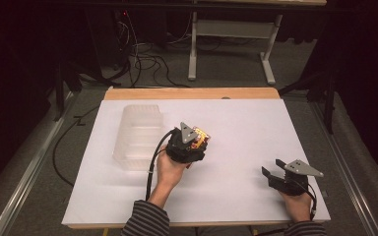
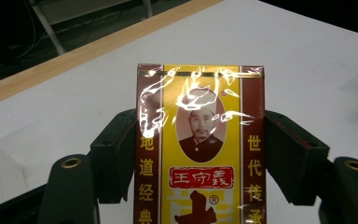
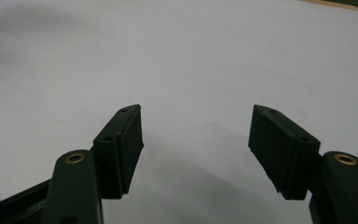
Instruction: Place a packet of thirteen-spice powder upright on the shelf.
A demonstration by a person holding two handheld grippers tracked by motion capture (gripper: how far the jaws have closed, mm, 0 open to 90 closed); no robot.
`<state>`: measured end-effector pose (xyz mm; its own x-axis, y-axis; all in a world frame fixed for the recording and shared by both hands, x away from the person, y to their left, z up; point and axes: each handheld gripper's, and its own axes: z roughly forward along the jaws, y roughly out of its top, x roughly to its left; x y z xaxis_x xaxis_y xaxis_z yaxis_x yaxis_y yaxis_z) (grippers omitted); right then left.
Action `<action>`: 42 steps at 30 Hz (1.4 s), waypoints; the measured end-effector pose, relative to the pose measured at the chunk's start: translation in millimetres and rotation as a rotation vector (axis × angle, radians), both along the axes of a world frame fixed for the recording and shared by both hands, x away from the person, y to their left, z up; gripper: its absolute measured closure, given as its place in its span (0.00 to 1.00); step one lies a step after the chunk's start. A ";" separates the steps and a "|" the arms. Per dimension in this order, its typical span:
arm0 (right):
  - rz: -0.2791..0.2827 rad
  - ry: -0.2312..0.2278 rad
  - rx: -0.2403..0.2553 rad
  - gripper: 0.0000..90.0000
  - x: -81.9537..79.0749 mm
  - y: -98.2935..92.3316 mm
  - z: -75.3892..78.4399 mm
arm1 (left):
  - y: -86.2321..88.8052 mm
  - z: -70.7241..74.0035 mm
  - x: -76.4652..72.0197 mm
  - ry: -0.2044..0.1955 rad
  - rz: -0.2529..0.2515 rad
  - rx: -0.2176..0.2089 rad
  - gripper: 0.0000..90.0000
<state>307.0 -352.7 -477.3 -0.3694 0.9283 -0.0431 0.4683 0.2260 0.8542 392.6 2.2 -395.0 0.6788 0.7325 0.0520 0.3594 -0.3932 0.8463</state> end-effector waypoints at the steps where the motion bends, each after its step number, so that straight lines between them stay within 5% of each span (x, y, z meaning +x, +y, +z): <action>1: -0.001 -0.001 0.000 0.40 -0.1 0.0 0.0 | 2.9 0.5 -0.5 -0.003 0.003 -0.001 0.37; 25: -0.001 0.002 -0.006 0.40 0.0 0.9 -0.1 | 42.3 11.9 -0.6 -0.026 0.093 -0.063 0.37; 42: 0.001 0.001 -0.007 0.40 0.6 0.7 -0.3 | 69.7 16.6 2.2 -0.054 0.171 -0.061 0.36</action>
